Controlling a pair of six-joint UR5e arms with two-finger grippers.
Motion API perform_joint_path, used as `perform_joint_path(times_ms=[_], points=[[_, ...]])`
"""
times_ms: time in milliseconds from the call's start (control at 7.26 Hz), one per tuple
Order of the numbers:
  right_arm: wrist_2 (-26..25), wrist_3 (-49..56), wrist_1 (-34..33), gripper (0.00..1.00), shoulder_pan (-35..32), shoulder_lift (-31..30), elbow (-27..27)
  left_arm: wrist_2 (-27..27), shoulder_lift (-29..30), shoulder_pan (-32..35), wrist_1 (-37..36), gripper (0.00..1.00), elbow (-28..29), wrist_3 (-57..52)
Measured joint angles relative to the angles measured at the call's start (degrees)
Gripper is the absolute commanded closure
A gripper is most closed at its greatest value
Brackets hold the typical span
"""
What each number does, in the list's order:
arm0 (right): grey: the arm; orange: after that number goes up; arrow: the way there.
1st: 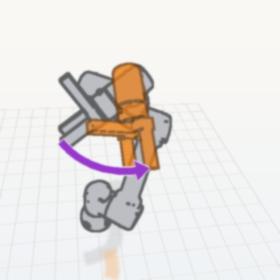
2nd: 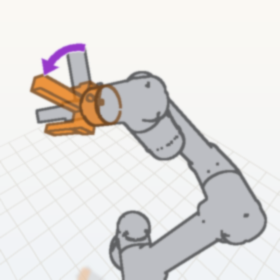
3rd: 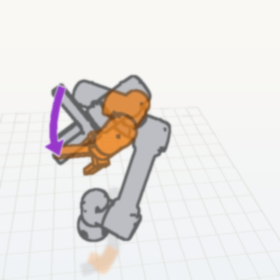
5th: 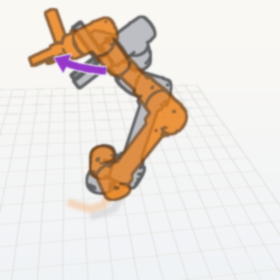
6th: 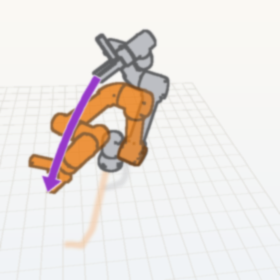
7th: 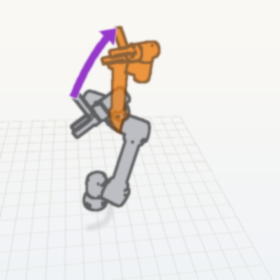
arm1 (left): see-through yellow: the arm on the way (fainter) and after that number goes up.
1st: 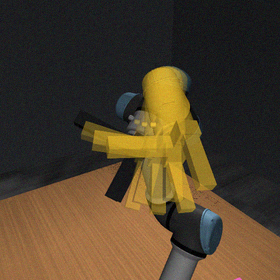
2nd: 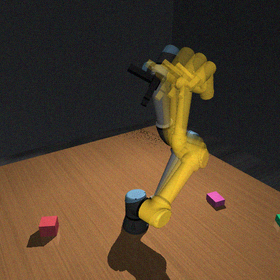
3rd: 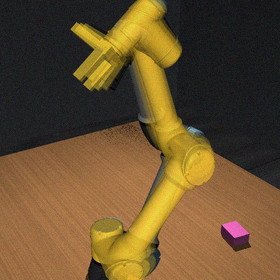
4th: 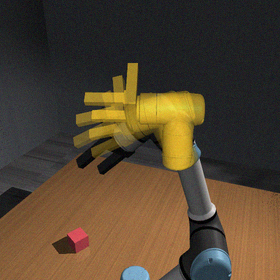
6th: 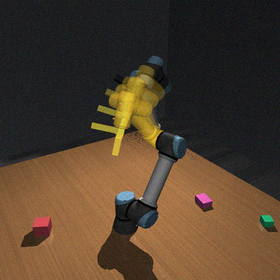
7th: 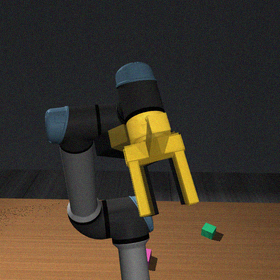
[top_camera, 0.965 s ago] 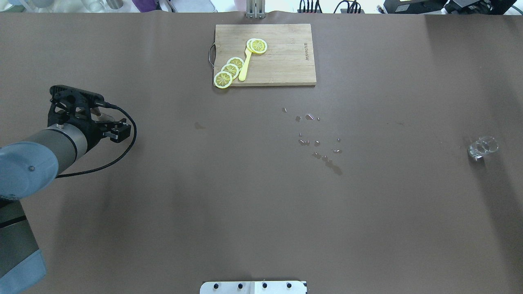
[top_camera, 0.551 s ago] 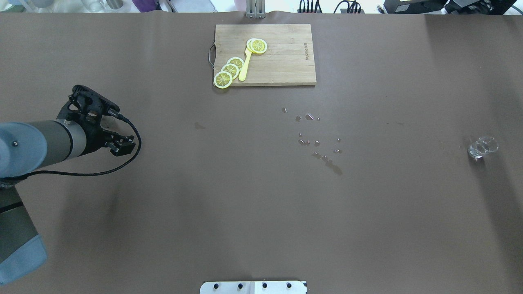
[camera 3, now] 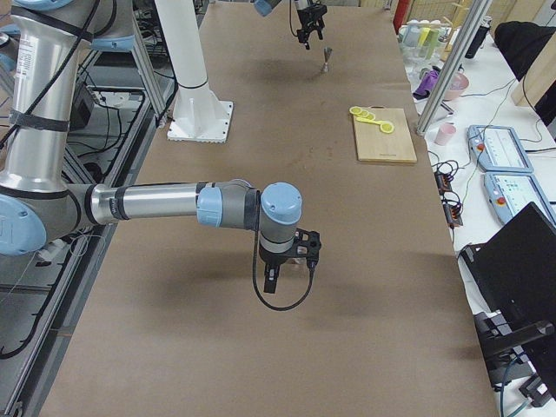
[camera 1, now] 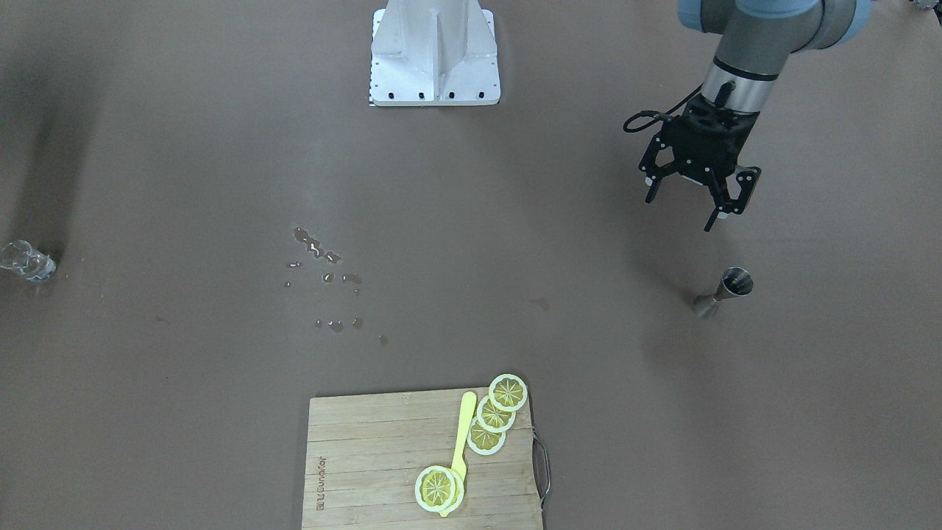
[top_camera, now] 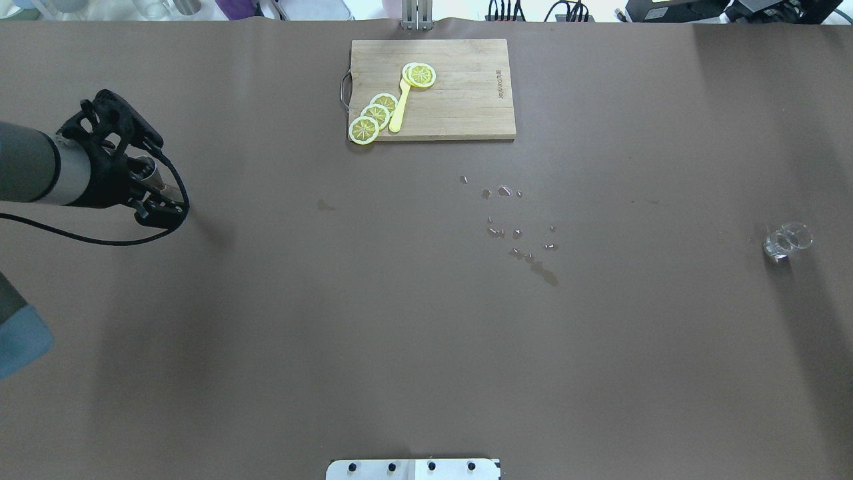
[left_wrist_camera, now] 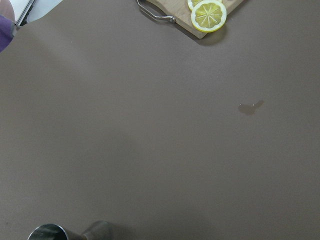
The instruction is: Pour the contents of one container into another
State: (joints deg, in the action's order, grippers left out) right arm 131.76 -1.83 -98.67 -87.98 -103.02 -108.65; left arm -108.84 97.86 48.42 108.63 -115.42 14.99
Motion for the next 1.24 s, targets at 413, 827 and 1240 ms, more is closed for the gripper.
perform_joint_path(times_ms=[413,827,1240], points=[[0.1,-0.1,0.0,0.0,0.0,0.2,0.4,-16.5,5.1,13.4,-0.5,0.03,10.5,-8.0],[0.0,-0.1,0.1,0.0,0.0,0.2,0.5,-21.2,3.7,23.1,-4.0,0.03,13.2,-9.8],[0.0,-0.1,0.1,0.0,0.1,0.3,0.3,-26.1,0.3,32.1,-10.3,0.02,14.2,-10.2]])
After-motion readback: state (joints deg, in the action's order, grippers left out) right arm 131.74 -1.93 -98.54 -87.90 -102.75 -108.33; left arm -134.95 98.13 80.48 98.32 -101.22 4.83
